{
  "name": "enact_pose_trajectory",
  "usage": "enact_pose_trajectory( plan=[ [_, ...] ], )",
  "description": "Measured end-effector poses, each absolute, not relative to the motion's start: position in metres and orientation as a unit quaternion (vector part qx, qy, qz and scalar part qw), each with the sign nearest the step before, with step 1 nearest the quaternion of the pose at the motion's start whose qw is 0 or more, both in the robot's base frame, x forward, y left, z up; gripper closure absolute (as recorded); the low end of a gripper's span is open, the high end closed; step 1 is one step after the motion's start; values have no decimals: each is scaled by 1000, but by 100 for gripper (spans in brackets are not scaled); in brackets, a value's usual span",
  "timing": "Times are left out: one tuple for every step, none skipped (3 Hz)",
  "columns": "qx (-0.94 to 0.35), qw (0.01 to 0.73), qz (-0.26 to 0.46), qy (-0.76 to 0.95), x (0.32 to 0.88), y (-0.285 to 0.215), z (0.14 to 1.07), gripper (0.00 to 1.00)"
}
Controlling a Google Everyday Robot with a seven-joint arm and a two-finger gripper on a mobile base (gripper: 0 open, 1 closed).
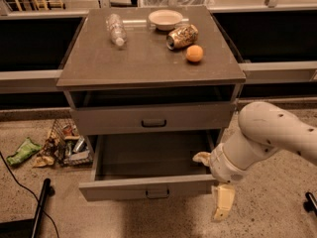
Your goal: Close middle drawer
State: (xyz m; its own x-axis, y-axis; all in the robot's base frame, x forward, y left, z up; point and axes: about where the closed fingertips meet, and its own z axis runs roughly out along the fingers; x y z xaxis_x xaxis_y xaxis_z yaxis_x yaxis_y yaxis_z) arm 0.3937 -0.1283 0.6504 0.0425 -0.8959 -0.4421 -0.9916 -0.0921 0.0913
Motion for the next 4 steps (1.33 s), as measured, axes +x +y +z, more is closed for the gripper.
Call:
enact_pose_trajectory(
  plan=[
    [-716, 112, 253, 641, 395, -116, 585, 0],
    [-716, 112, 253, 641, 395, -116, 585, 0],
    [-729, 100, 242, 632, 394, -124, 552, 0],
    [-747, 81, 237, 616, 395, -135, 510, 0]
  ],
)
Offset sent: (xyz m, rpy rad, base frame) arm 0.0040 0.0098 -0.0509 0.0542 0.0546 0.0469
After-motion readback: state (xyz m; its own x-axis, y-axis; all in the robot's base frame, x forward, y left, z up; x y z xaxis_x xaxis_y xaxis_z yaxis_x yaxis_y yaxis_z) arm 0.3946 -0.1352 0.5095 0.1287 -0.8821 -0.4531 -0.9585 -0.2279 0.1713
